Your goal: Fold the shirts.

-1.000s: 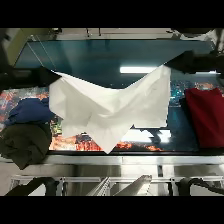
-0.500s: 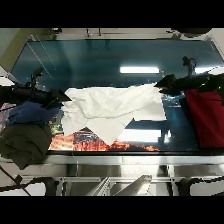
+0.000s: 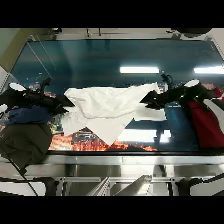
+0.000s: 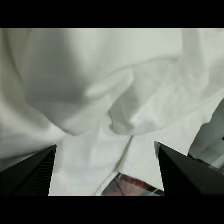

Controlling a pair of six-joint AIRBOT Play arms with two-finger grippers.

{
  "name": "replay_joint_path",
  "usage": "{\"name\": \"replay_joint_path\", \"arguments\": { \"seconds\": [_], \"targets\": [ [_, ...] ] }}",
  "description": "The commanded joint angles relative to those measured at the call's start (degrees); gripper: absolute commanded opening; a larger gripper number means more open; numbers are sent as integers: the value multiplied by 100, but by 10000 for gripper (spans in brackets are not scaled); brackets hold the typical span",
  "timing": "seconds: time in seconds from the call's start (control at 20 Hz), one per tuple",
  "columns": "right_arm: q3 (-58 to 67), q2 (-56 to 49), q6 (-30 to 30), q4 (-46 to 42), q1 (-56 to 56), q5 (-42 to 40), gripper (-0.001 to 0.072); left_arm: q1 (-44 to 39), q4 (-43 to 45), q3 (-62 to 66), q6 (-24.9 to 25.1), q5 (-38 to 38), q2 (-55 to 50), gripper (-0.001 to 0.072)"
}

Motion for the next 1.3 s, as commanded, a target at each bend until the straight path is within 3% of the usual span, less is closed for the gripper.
{"name": "replay_joint_path", "arguments": {
  "seconds": [0.0, 0.1, 0.25, 0.3, 0.35, 0.4, 0.45, 0.5, 0.7, 0.75, 1.0, 1.05, 1.1, 1.15, 1.2, 1.25],
  "targets": [
    [-63, -310, -109, 509, 428, -396, 579, -192, -11, 0, 0, 549, -201, 714],
    [-63, -442, -400, 938, 586, -400, 575, -282, -20, 28, 0, 743, -197, 674],
    [-61, -540, -404, 1141, 656, -413, 568, -328, -7, 186, -48, 922, -197, 358],
    [-61, -542, -404, 1139, 649, -413, 432, -330, -11, 236, -50, 938, -195, 249],
    [-61, -540, -404, 1141, 645, -404, 180, -330, -9, 278, -50, 935, -197, 159],
    [-59, -540, -404, 1141, 645, -387, 80, -330, -11, 291, -50, 931, -195, 76],
    [-59, -540, -404, 1139, 645, -365, 89, -330, -7, 289, -50, 918, -195, 1],
    [-59, -540, -404, 1139, 645, -354, 89, -330, -9, 278, -50, 911, -195, 0],
    [-52, -538, -402, 1141, 638, -341, 84, -330, -9, 278, -48, 909, -195, 17],
    [-52, -535, -402, 1139, 638, -319, 14, -330, -9, 278, -48, 909, -195, 17],
    [-52, -463, -409, 1128, 625, -192, 19, -315, 2, 291, -42, 717, -192, 19],
    [-52, -424, -481, 1134, 590, -188, 19, -278, 0, 289, -42, 592, -188, 63],
    [-48, -385, -540, 1132, 514, -190, 19, -249, 0, 289, -48, 525, -186, 325],
    [-46, -356, -535, 1134, 422, -186, 19, -188, -7, 291, -55, 518, -181, 475],
    [-46, -337, -535, 1137, 317, -142, 19, -107, -22, 291, -94, 527, -179, 720],
    [-46, -334, -535, 1134, 229, -55, 19, -26, -24, 291, -168, 544, -179, 716]
  ]
}}
